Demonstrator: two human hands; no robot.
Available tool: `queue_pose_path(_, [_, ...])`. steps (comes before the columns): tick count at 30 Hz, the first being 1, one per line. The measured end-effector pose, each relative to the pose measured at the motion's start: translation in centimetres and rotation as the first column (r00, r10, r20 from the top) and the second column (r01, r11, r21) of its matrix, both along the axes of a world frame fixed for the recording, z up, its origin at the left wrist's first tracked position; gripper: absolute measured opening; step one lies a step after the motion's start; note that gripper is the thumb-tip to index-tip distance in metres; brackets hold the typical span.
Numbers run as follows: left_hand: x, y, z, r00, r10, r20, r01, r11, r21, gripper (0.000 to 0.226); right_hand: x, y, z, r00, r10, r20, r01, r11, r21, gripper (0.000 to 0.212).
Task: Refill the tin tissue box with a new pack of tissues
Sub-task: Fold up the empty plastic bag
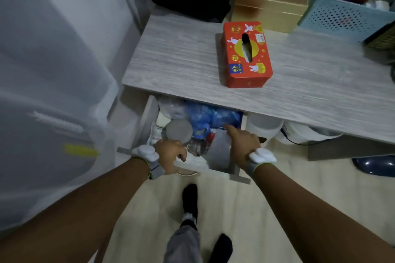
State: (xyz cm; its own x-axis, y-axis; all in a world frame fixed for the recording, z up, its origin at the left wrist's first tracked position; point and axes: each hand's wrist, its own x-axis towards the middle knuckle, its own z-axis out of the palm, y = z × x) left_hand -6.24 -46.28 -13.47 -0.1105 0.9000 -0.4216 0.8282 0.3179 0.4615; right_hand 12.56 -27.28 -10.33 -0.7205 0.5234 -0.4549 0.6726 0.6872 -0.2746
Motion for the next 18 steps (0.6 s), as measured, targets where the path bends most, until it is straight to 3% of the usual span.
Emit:
queue_pose_path(2, [-0.2, -0.9, -0.8, 0.998, -0.008, 0.062, 0.005, 0.999, 0.048, 0.029, -1.1, 0.0, -0.8, 0.984, 0.144, 0.102, -0.144, 0.989, -0.007, 0.074])
queue_pose_path(6, [-0.9, -0.9, -1.6, 0.995, -0.045, 0.091, 0.04, 0.998, 0.049, 0.038, -2.9, 0.0, -3.6, 0.942, 0.262, 0.211, -0.232, 0.96, -0.156, 0.056])
queue_pose_path(11, [-1.6, -0.4, -2.9, 0.988, -0.066, 0.142, 0.062, 0.997, 0.035, 0.044, -3.6, 0.1, -7.9, 0.886, 0.282, 0.367, -0.328, 0.942, 0.07, 0.049])
queue_pose_path(14, [-1.9, -0.1, -3.3, 0.983, -0.077, 0.168, 0.069, 0.996, 0.053, 0.05, -3.5, 0.1, -7.6, 0.897, 0.281, 0.342, -0.347, 0.925, 0.151, 0.048])
queue_pose_path(18, [-2.6, 0.7, -3.3, 0.983, -0.122, 0.135, 0.107, 0.988, 0.116, 0.053, -2.7, 1.1, -5.6, 0.934, 0.331, 0.136, -0.352, 0.916, 0.193, 0.051])
